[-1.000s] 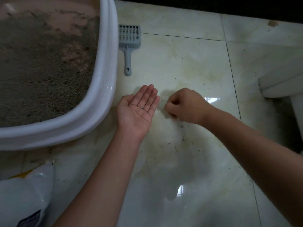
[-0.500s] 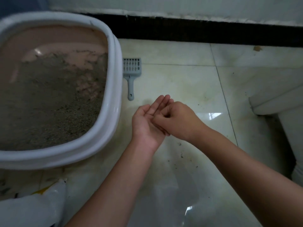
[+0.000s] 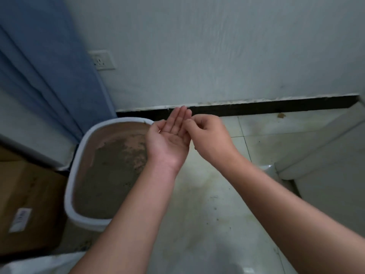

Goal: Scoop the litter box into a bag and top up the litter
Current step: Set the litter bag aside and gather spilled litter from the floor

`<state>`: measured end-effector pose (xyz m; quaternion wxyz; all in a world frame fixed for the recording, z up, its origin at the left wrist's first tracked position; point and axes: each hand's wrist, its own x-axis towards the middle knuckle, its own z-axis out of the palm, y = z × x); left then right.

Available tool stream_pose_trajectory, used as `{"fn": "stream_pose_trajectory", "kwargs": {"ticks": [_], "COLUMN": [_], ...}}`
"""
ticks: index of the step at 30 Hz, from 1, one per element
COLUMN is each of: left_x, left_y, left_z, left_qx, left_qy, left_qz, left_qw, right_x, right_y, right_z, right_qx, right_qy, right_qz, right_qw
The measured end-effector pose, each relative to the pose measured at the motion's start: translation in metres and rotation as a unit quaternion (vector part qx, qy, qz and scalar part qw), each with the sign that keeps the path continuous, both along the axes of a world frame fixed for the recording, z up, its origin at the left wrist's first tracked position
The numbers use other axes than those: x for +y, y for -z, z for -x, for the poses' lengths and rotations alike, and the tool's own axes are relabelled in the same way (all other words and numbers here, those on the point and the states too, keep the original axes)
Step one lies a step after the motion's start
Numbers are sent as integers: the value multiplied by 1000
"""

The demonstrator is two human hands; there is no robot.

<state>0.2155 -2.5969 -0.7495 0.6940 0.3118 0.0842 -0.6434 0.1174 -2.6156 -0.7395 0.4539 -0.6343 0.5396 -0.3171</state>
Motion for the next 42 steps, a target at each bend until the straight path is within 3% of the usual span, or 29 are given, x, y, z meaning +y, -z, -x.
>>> {"fn": "stream_pose_trajectory", "kwargs": {"ticks": [6, 13, 20, 23, 30, 42], "left_x": [33, 50, 94, 122, 183, 227], "left_y": [-153, -362, -533, -589, -682, -731], "left_z": [-9, -17, -25, -34, -41, -18], "left_qx": [19, -20, -17, -18, -72, -157], "left_qy": [-29, -33, -84, -112, -157, -168], "left_qz": [21, 49, 60, 78, 98, 107], "left_qw": [999, 998, 995, 990, 980, 967], "right_x": [27, 53, 108, 131, 182, 215], "right_y": [-160, -364, -532, -587, -671, -713], "right_z": [-6, -28, -68, -79, -88, -74], "right_qx": [-211, -459, -554, -589, -646, -633], "right_qy": [106, 175, 223, 199, 153, 127], "right_qz": [-13, -140, -188, -223, -290, -355], "right_qw": [972, 860, 780, 751, 689, 676]}}
